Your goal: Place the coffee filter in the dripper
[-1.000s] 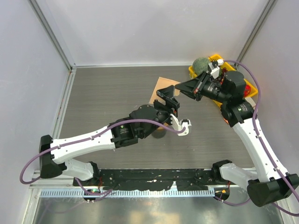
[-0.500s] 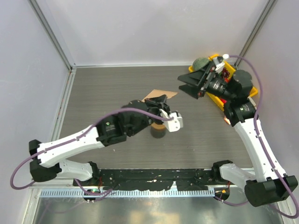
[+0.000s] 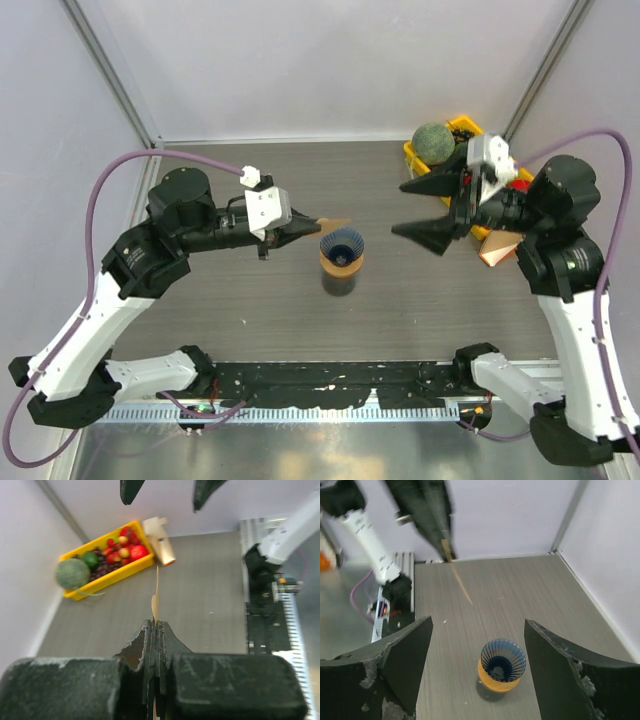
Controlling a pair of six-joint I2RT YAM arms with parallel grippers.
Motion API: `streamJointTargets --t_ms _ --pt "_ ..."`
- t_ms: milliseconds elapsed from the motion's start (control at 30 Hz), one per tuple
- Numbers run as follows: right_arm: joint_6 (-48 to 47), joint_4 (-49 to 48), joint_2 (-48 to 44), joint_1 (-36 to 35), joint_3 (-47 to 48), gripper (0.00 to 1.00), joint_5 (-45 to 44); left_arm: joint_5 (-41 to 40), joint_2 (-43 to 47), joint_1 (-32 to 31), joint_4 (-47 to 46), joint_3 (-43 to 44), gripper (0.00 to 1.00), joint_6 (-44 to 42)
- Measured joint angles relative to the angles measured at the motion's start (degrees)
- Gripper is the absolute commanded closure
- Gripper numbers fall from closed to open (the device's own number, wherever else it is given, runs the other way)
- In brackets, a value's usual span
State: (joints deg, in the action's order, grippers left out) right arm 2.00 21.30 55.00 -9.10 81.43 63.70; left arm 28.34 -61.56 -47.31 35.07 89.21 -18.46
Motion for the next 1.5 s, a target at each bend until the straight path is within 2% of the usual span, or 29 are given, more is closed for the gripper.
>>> streamJointTargets --t_ms 100,167,233,267,333,433,500,533,633,667,700,800,833,867,900,933,967,1000,1033,1267,1500 --pt "-13.64 9.03 -1.16 -8.2 2.82 0.25 -1.79 4.48 0.04 0.09 0.0 -0.48 1.0 3.23" --pt "-18.34 11.98 -1.53 -10.58 3.74 0.25 -2.45 6.64 0.04 0.15 -0.15 -1.11 1.0 5.38" --pt "-22.14 14.29 -1.07 -13.16 4.15 0.22 -4.2 8.15 0.02 0.26 -0.92 -1.84 1.0 8.04" --pt "-23.61 15.43 -0.5 -14.64 4.15 0.13 -5.2 8.87 0.02 0.46 -1.75 -2.34 1.0 9.68" --pt "-25.46 16.96 0.55 -17.73 4.02 0.06 -7.08 10.27 0.04 1.27 -4.15 -3.58 1.0 14.21" --pt "-26.27 15.74 1.57 -23.74 1.6 0.06 -10.64 12.74 0.31 3.37 -10.21 -6.64 1.0 21.09" --pt "-25.62 14.78 1.92 -25.79 -0.35 0.12 -12.15 14.21 0.46 4.37 -14.16 -8.92 1.0 25.03" --pt "-25.07 14.23 2.21 -26.62 -0.79 0.2 -12.81 14.99 0.46 4.72 -16.74 -10.27 1.0 27.69" --pt "-22.25 10.38 3.67 -28.04 -0.74 0.32 -13.6 16.0 0.48 4.98 -19.93 -11.65 1.0 31.01" --pt "-21.18 8.98 4.15 -28.46 -0.72 0.4 -13.77 16.31 0.48 5.07 -21.11 -11.96 1.0 32.04" --pt "-20.2 8.02 4.59 -28.76 -0.7 0.45 -13.86 16.46 0.48 5.16 -22.27 -12.22 1.0 33.14" --pt "-18.14 5.49 6.08 -30.14 -0.66 0.73 -14.27 16.74 0.83 5.55 -25.09 -12.72 1.0 35.19" --pt "-17.68 5.11 6.4 -30.45 -0.66 0.77 -14.38 16.74 1.03 5.75 -25.88 -12.85 1.0 35.98" --pt "-17.33 4.87 6.58 -30.62 -0.66 0.9 -14.43 16.74 1.31 5.88 -26.56 -13.0 1.0 36.35" --pt "-16.9 4.68 6.75 -30.77 -0.66 0.95 -14.6 16.74 1.68 6.01 -27.08 -13.2 1.0 36.63" --pt "-17.03 4.52 6.75 -30.84 -0.66 0.95 -14.78 16.76 2.14 6.1 -27.47 -13.55 0.99 36.74" --pt "-16.79 4.35 6.75 -30.88 -0.66 0.95 -15.02 16.87 2.71 6.16 -27.58 -13.94 0.88 36.76" --pt "-16.74 4.17 6.75 -30.91 -0.66 0.95 -15.06 16.87 3.28 6.19 -27.56 -14.38 0.66 36.68" --pt "-16.79 4.15 6.75 -30.97 -0.63 0.95 -15.13 16.94 3.76 6.19 -27.43 -14.75 0.59 36.41" --pt "-23.89 11.87 6.8 -32.48 1.25 0.95 -16.39 16.2 7.04 6.21 -16.39 -13.94 0.5 30.56" --pt "-30.93 20.41 6.91 -36.22 1.49 0.95 -17.88 17.4 7.87 6.21 -12.04 -12.0 0.52 28.48"
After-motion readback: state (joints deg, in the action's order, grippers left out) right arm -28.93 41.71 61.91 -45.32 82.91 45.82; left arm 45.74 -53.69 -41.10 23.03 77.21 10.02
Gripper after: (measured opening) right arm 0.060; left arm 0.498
